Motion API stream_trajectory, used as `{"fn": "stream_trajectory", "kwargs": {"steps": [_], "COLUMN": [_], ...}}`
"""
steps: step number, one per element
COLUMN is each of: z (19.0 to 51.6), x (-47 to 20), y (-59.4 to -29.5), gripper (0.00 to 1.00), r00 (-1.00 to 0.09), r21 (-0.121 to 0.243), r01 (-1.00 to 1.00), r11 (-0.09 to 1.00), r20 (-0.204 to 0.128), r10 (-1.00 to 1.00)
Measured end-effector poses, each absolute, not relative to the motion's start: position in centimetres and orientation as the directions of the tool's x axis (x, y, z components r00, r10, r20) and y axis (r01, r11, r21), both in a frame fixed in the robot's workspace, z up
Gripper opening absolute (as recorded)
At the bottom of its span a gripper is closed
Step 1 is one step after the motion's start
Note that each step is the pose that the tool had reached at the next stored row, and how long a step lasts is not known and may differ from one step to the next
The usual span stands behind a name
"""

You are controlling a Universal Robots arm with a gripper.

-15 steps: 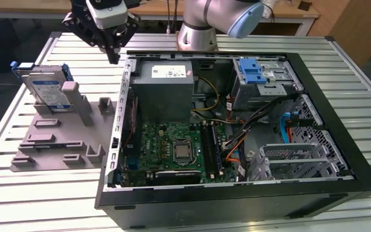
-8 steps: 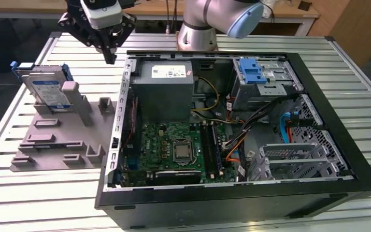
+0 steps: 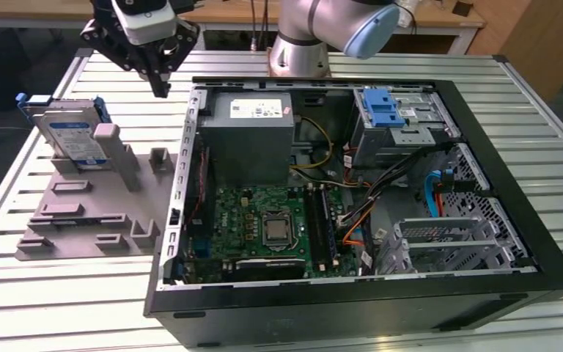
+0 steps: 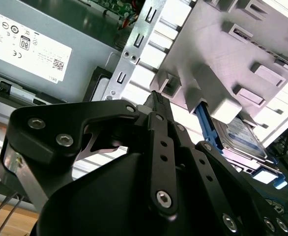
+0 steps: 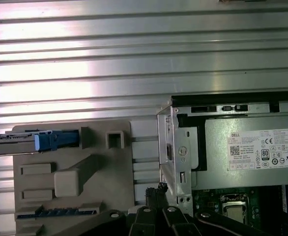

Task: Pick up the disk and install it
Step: 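Reach for the disk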

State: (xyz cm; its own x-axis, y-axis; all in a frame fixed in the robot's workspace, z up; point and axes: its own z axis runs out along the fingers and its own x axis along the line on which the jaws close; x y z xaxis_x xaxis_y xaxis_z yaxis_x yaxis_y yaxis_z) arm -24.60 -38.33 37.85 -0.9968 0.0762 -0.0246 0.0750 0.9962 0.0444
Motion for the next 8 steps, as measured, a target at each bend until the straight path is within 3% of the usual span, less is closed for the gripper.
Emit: {"fn": "stream_trajectory", "kwargs": {"steps": [8], "z": [37.78], "x": [-25.64], "y": [-38.28], "gripper": [0.11], "r00": [-0.997], "r21": [0.044], "r01": [0.075], "r11": [0.996], "r20": [-0.024], "r10": [0.076]}}
